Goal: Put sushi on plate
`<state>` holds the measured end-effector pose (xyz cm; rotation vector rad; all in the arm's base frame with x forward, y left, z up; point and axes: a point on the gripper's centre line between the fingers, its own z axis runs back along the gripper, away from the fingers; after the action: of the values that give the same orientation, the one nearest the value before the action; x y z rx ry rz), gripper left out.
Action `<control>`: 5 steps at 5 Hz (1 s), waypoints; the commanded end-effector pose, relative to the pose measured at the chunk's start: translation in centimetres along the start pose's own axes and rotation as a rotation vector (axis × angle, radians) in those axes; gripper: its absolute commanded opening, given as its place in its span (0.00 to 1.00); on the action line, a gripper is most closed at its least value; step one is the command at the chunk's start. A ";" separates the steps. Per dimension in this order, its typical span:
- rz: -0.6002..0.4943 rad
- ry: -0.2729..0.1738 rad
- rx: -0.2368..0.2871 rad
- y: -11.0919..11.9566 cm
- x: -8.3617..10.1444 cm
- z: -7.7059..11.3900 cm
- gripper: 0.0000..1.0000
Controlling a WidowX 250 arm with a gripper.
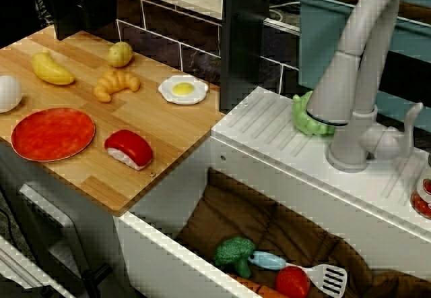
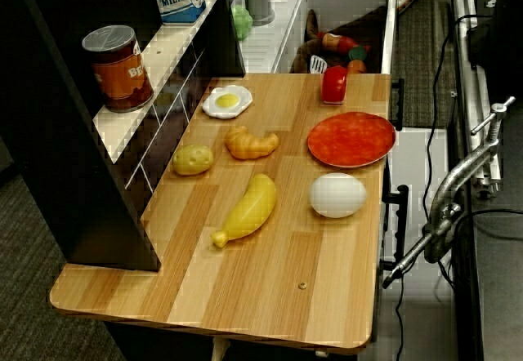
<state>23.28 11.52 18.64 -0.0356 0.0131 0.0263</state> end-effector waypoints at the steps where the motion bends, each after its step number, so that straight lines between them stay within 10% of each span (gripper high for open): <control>1: 0.000 0.000 0.000 0.0 0.0 0.0 1.00; 5: -0.775 0.031 -0.046 0.1 3.1 -4.7 1.00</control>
<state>25.76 11.29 12.61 -0.1211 0.0662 -0.7514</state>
